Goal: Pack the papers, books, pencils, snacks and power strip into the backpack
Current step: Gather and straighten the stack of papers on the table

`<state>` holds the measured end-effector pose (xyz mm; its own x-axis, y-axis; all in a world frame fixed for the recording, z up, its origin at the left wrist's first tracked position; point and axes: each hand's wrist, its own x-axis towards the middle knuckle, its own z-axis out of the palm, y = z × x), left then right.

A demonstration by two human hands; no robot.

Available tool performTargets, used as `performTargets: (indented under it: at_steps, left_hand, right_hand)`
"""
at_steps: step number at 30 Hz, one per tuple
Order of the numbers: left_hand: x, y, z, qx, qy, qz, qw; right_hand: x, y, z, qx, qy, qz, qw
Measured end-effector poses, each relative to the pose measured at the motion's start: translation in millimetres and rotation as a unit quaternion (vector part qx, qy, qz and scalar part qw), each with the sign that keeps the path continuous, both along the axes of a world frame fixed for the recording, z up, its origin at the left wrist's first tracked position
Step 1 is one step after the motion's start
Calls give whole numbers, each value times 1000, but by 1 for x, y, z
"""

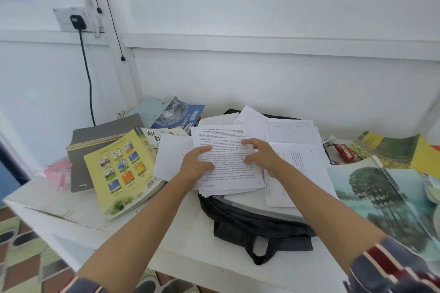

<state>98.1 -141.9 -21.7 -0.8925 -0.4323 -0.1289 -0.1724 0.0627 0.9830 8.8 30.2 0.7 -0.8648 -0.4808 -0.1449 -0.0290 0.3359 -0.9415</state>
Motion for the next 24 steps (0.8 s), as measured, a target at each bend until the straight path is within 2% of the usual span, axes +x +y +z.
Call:
performTargets:
  at_steps: [7,9,12,14,20,24]
  left_hand:
    - [-5,-7,-4,-85,-24,62,994]
    - [-4,-6,1,-27,-29,74,996]
    - [-8,2,13,126,19,27,991]
    - [-15,12,23,145,37,-5,989]
    - [-41,61,43,68,41,-102,992]
    - [-52,94,33,-3,-42,-185,982]
  right_hand:
    - [-6,-3,-3,-40,-36,-8,999]
    - [-9,0,-2,-48,-58,-11,997]
    - [-11,12,5,-79,-81,-20,993]
    - [-14,24,12,-114,-88,-29,989]
    - [-21,75,23,-149,-43,-94,983]
    - [-16,114,17,-64,-33,-139,988]
